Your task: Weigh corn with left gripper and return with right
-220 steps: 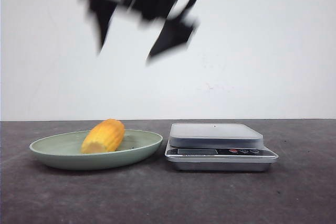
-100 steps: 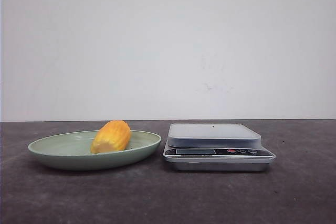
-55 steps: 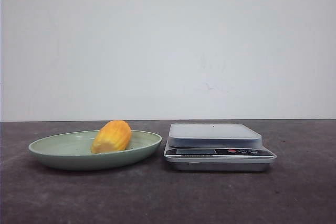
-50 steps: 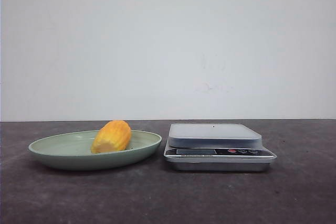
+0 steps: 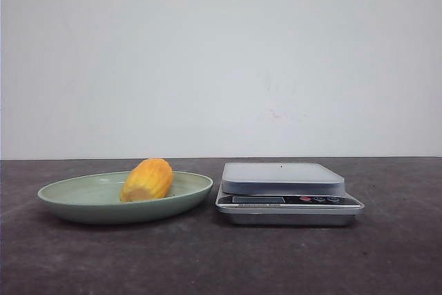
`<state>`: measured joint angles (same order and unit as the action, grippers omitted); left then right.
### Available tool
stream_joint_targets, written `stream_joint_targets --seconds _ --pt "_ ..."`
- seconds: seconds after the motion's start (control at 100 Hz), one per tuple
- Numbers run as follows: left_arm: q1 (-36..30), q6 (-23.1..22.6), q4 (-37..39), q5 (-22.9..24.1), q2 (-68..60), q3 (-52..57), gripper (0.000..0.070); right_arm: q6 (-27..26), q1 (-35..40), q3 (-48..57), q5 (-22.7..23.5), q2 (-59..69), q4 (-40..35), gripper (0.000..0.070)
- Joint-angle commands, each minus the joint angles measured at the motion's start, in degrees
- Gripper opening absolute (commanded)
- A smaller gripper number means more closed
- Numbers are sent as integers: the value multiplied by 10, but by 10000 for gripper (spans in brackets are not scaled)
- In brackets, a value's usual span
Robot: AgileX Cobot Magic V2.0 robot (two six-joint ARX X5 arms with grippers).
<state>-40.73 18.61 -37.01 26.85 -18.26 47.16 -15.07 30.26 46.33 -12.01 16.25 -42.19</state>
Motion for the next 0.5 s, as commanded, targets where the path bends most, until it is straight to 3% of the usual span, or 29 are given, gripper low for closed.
stream_joint_targets --seconds 0.0,0.09,0.15,0.24,0.49 --pt "-3 -10 6 2 2 3 0 -6 2 5 0 1 6 13" --pt "18 -31 7 3 9 2 0 -6 2 5 0 1 6 13" --pt "57 -57 24 3 16 -7 0 -6 2 5 0 1 6 13" --pt "120 -57 54 -5 28 -39 0 -6 2 5 0 1 6 13" --pt "275 -66 192 -157 129 -241 0 -6 2 5 0 1 6 13"
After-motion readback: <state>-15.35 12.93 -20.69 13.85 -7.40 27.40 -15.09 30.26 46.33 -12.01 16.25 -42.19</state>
